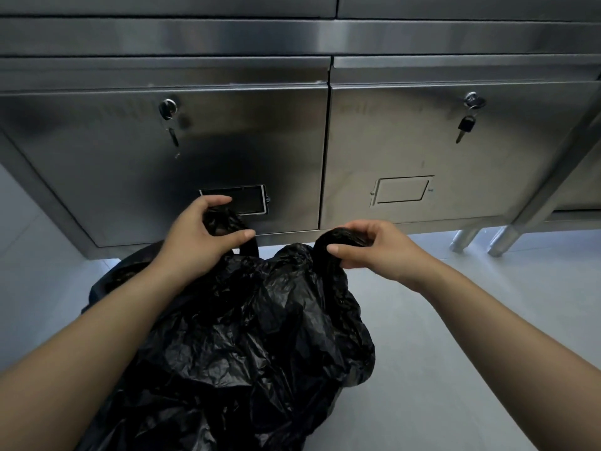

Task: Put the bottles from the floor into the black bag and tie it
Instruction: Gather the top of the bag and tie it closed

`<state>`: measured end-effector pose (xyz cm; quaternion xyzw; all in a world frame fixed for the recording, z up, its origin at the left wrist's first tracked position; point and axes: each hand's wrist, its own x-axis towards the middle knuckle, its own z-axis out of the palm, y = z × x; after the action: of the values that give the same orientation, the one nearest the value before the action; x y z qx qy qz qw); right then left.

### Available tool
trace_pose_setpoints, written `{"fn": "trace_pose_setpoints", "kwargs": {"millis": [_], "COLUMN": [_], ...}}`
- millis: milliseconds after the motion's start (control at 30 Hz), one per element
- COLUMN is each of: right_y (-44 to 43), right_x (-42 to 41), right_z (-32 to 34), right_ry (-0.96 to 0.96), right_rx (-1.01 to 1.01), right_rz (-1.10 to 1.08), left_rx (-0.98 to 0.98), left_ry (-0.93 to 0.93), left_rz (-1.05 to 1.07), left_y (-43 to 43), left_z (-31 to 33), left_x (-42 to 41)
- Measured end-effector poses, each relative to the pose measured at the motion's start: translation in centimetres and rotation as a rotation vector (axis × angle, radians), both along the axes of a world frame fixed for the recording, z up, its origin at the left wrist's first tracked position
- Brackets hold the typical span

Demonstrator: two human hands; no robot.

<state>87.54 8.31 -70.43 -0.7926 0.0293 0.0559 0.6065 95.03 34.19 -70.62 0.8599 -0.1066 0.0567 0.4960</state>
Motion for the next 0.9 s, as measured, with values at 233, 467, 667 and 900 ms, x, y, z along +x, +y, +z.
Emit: {"fn": "trace_pose_setpoints", "kwargs": {"millis": [233, 467, 667, 900], "right_y": [1.5, 1.9, 3.0, 2.5], "right_x": [0.4, 0.5, 0.5, 0.5], "right_z": [-0.3, -1.3, -1.6, -1.0], "right_ry": [-0.07, -0.119, -0.139, -0.087], "right_rx": [0.082, -0.026, 0.108, 0.234], "right_rz": [-0.1, -0.193, -0.243, -0.123], "left_rx": [-0.158, -0.207, -0.086, -0.19], "left_ry": [0.045, 0.151, 0.051, 0.103], "left_rz": [-0.146, -0.302, -0.282, -0.275], "left_y": [-2.8, -3.9, -4.3, -4.3], "left_z": [-0.7, -1.9, -2.3, -2.0], "left_x": [-0.8, -1.5, -1.8, -1.7]}}
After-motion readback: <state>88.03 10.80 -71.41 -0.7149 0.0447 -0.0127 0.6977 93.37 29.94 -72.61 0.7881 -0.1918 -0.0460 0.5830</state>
